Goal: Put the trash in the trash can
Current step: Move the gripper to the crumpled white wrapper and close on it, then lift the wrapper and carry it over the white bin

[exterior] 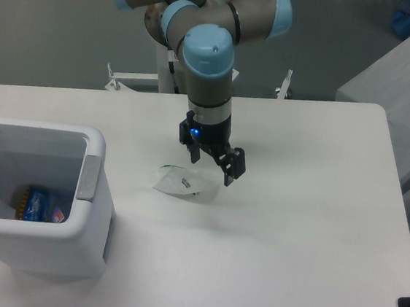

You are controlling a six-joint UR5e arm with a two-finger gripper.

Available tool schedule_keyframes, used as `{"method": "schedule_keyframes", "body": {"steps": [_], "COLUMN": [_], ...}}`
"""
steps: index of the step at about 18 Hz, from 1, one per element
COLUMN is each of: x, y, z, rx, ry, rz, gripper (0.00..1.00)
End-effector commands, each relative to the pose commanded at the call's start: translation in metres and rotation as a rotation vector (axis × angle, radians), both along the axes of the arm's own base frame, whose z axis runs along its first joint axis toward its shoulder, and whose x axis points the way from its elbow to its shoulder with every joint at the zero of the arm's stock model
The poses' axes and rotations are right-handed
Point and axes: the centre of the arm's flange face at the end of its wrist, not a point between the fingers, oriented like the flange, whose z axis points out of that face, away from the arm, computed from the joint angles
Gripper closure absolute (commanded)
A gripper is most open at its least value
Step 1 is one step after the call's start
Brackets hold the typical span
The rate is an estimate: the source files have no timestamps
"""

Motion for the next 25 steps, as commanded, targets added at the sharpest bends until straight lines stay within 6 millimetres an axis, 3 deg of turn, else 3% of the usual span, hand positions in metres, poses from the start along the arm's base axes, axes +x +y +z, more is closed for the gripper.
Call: {"method": "schedule_keyframes", "body": {"steps": [2,9,11,14,16,17,25], "x": [0.0,0.017,0.017,0.017,0.017,0.017,0.0], "y": [0.006,0.011,0.011,0.011,0.012,0.012,0.02], "z": [-0.026,-0.056,-0.057,-0.058,-0.057,-0.057,-0.037], "rx": [-0.031,-0.068,-0.07,-0.068,-0.062,-0.061,0.0], "ry": [-0.03,-0.069,-0.071,-0.075,-0.076,-0.078,-0.078], "rz": [-0.049,-0.083,-0.074,-0.039,-0.013,0.001,0.067], "gripper": [0.03,0.06,0.22,0.54,0.89,1.0,1.0]}}
